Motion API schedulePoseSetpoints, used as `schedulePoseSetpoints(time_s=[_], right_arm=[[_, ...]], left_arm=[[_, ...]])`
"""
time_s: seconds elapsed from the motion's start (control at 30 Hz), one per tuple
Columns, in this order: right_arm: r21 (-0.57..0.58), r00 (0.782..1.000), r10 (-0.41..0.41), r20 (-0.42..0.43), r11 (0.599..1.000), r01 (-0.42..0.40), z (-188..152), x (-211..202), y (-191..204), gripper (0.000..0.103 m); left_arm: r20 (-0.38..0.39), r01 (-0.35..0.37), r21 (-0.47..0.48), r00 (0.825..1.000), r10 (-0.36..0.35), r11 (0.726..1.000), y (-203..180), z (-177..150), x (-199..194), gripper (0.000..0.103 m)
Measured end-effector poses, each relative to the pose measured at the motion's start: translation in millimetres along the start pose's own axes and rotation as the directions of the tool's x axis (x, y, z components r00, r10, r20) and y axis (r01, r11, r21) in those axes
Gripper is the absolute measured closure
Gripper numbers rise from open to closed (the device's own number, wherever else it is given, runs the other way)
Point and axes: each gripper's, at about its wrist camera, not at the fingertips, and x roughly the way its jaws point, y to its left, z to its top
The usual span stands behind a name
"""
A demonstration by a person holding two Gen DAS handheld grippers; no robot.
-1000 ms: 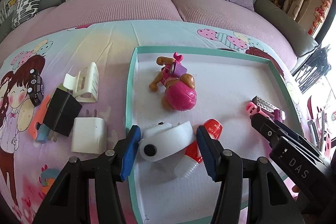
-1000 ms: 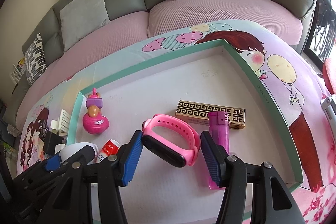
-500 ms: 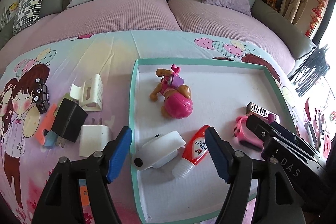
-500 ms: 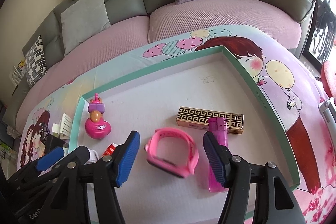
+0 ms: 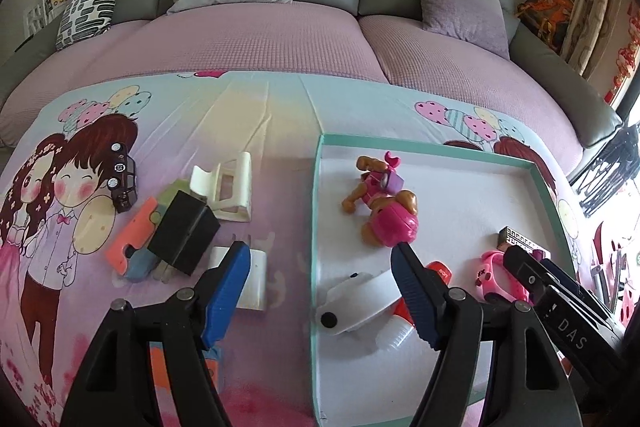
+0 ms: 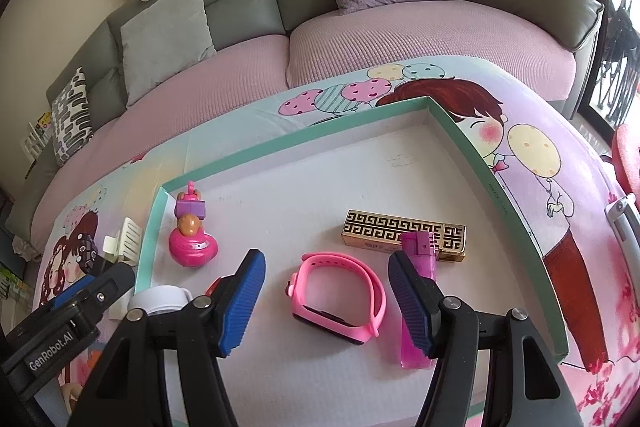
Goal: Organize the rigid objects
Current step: 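Open both grippers to release the white object and watch band, then move the right tool toward the orange-blue folding toy while the left tool approaches the black charger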
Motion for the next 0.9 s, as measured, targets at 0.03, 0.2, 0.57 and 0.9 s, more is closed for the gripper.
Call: schedulePoseSetpoints(time_s=[0.03,0.2,0.57,0.9], right_arm=[[-0.002,1.0,-0.001,0.0,1.0,0.001,-0.3,0.1,0.3,0.035],[-0.009,1.0,-0.012,-0.004,1.0,0.012,-1.0,2.4,0.9,0.021],[-0.023,0.999,-0.037,-0.004,0.999,0.037,-2.2,4.5,2.7,0.0],[-0.066,1.0,-0.016,0.009,0.998,0.016,-2.3,1.1,16.1,0.0]], left_arm=[[0.002,-0.006,-0.008,1.0,0.006,1.0,2.3,0.4,-0.1,0.029],[0.028,-0.051,-0.041,0.998,0.052,0.998,11.4,1.6,-2.2,0.003],[0.047,-0.116,-0.124,0.991,0.122,0.986,31.2,1.1,-3.0,0.002],[0.048,-0.129,-0.146,0.989,0.137,0.981,40.4,1.9,-6.1,0.002]])
